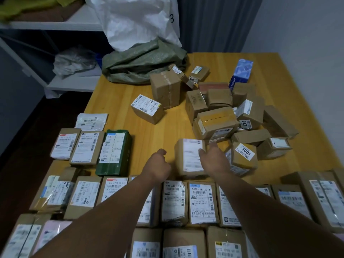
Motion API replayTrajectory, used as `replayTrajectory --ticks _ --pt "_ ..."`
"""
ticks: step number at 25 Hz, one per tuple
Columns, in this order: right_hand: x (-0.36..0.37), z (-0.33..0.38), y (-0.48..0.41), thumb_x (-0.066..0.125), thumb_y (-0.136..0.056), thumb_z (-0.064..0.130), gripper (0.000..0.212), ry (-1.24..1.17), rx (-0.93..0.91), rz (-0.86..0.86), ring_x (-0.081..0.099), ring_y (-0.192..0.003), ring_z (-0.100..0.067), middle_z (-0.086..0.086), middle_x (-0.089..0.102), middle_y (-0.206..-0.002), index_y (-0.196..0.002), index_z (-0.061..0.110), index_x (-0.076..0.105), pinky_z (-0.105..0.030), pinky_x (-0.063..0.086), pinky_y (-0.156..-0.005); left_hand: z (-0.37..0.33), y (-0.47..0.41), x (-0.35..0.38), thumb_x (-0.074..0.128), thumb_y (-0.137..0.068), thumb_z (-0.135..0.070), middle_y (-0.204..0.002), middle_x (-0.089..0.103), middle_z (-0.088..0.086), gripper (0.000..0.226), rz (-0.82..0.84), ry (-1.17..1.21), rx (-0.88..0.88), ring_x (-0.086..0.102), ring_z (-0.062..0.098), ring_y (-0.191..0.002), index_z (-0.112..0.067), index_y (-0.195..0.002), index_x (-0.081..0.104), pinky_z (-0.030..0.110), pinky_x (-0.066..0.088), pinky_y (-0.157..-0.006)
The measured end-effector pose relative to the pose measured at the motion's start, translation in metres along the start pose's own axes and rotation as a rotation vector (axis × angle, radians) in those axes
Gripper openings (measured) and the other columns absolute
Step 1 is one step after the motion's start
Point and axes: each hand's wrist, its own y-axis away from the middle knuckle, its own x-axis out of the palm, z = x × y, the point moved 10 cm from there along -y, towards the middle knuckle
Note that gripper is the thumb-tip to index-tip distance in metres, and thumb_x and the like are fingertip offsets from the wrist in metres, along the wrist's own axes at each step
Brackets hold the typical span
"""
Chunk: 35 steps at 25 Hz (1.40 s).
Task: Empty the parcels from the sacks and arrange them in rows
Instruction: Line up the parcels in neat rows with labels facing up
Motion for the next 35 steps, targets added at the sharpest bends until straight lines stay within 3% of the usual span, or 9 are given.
replayTrajectory --ticks 7,10,12,16,20,23,27,30,35 --pt "0.028 -0.008 0.006 0.054 -0.092 0.026 0.013 0.106 0.024 0.222 0.058 -0.087 -0.027 -0.01 0.059 -0.1 -0.094 0.013 0.052 -0.032 0.042 -0.068 0.009 0.0 0.012 0.054 -0.095 -0.013 -0.132 0.059 0.015 0.055 0.057 -0.022 -0.047 0.055 0.022 -0.099 -0.007 -0.147 0.035 0.033 0.048 -0.085" --pt "0.038 -0.007 0.009 0.058 -0.094 0.028 0.02 0.096 0.042 0.265 0.054 -0.074 -0.018 -0.002 0.056 -0.085 -0.085 0.016 0.046 -0.029 0.038 -0.057 0.014 -0.002 0.017 0.054 -0.095 -0.012 -0.123 0.059 0.016 0.041 0.076 -0.013 -0.063 0.051 0.02 -0.091 -0.009 -0.134 0.043 0.036 0.049 -0.085" --pt "0.047 -0.004 0.013 0.063 -0.093 0.042 0.03 0.086 0.071 0.299 0.057 -0.08 -0.018 0.001 0.059 -0.091 -0.094 0.016 0.048 -0.029 0.042 -0.059 0.014 -0.006 0.019 0.052 -0.093 -0.01 -0.123 0.059 0.016 0.037 0.074 -0.011 -0.052 0.051 0.021 -0.092 -0.009 -0.129 0.045 0.039 0.051 -0.089" --pt "0.053 0.017 0.015 0.063 -0.078 0.074 0.092 0.332 0.021 0.163 0.048 -0.122 -0.032 -0.015 0.048 -0.133 -0.14 0.011 0.039 -0.041 0.044 -0.098 0.013 -0.016 0.015 0.046 -0.093 -0.006 -0.13 0.059 0.016 0.041 0.063 0.016 -0.022 0.057 0.026 -0.098 -0.005 -0.134 0.042 0.043 0.053 -0.092" --pt "0.076 0.037 0.019 0.061 -0.074 0.079 0.118 0.492 -0.038 0.148 0.04 -0.126 -0.033 -0.02 0.037 -0.14 -0.151 0.001 0.017 -0.04 0.038 -0.102 0.03 -0.022 -0.001 0.043 -0.093 -0.004 -0.129 0.059 0.016 0.046 0.05 -0.003 -0.017 0.057 0.028 -0.103 -0.006 -0.139 0.04 0.043 0.053 -0.091" --pt "0.092 0.055 0.014 0.07 -0.075 0.064 0.114 0.57 -0.088 0.185 0.036 -0.131 -0.036 -0.022 0.032 -0.145 -0.153 0.002 0.014 -0.043 0.038 -0.105 0.051 -0.026 -0.03 0.046 -0.091 -0.002 -0.124 0.063 0.013 0.048 -0.031 0.041 -0.016 0.061 0.029 -0.105 -0.01 -0.138 0.046 0.041 0.055 -0.087" --pt "0.106 0.116 0.018 0.07 -0.087 0.032 0.067 0.755 -0.436 0.191 0.012 -0.147 -0.041 -0.015 0.015 -0.161 -0.146 0.021 0.04 -0.057 0.03 -0.111 0.075 -0.025 -0.076 0.053 -0.091 -0.004 -0.124 0.062 0.007 0.044 -0.184 0.066 -0.013 0.059 0.026 -0.11 -0.011 -0.134 0.053 0.034 0.05 -0.089" --pt "0.099 0.127 0.02 0.062 -0.091 0.024 0.051 0.587 -0.3 0.107 0.041 -0.128 -0.035 -0.014 0.035 -0.141 -0.138 0.016 0.045 -0.045 0.043 -0.094 0.089 -0.027 -0.106 0.057 -0.088 -0.007 -0.125 0.061 0.009 0.043 -0.26 0.025 -0.017 0.057 0.027 -0.113 -0.011 -0.13 0.058 0.034 0.049 -0.091" --pt "0.132 0.105 0.027 0.053 -0.092 0.063 0.097 0.527 -0.045 0.185 0.025 -0.144 -0.044 -0.029 0.007 -0.159 -0.156 0.005 0.009 -0.045 0.031 -0.114 0.106 -0.028 -0.129 0.056 -0.086 -0.007 -0.138 0.047 0.013 0.049 -0.285 -0.203 -0.019 0.037 0.032 -0.129 -0.012 -0.135 0.054 0.041 0.038 -0.103"
